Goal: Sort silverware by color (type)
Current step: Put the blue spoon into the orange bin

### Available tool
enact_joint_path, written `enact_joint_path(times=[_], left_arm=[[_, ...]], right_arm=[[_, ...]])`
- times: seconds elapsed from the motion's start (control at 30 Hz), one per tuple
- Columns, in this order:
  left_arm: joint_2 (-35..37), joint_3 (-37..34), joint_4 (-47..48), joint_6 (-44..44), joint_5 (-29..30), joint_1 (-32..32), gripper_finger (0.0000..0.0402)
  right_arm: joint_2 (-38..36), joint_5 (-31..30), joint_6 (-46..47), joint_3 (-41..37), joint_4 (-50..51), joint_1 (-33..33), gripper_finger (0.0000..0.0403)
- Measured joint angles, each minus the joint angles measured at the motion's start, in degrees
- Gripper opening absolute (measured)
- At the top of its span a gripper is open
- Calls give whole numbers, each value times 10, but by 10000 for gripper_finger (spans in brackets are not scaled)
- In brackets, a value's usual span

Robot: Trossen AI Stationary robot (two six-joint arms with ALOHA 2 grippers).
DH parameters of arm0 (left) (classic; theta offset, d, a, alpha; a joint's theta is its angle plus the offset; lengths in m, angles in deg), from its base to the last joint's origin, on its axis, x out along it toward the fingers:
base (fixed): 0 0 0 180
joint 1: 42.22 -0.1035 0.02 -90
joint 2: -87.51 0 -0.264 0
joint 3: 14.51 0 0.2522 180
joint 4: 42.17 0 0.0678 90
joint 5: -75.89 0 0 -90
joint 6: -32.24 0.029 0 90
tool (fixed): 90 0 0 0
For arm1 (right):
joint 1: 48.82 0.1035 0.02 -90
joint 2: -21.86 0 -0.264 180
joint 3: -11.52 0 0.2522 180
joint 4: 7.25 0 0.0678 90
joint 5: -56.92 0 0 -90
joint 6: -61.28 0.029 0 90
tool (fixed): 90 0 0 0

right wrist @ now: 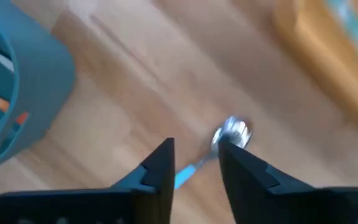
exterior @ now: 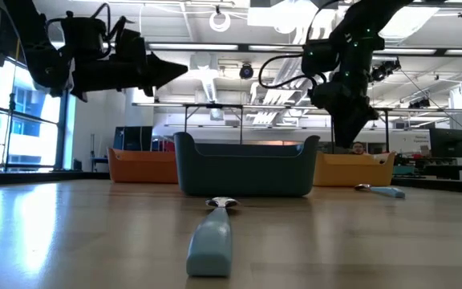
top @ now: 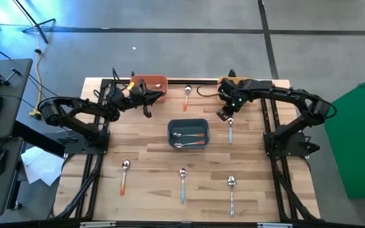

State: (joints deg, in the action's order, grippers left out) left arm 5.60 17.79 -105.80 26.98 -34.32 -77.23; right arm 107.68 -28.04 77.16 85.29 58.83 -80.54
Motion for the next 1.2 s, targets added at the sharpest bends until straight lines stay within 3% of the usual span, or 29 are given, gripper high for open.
enact_joint_path(times=[0.1, 0.2, 0.3, 0.6, 0.73, 0.8, 1.03, 1.2], left_arm=[[0, 0, -21, -25, 28, 6, 5], [0, 0, -26, -49, 20, 7, 5], [0, 0, 9, -32, 15, 14, 5], [0, 0, 33, -1, 59, 37, 5], [0, 0, 33, -1, 59, 43, 5], [0, 0, 33, -1, 59, 44, 5], [0, 1, 37, 0, 56, 44, 5], [0, 1, 49, 9, 52, 44, 5]], right_arm=[[0, 14, -58, 0, -37, -33, 139], [0, 33, -92, 0, -50, -65, 150], [0, 6, -119, 0, -47, -81, 145], [-2, -23, -117, -16, -46, -61, 76], [-25, -30, -59, -76, -84, -35, 16], [-41, -37, -9, -104, -82, -19, 6], [-105, -77, 163, -130, -38, 61, 71], [-93, -111, 268, -131, -25, 122, 135]])
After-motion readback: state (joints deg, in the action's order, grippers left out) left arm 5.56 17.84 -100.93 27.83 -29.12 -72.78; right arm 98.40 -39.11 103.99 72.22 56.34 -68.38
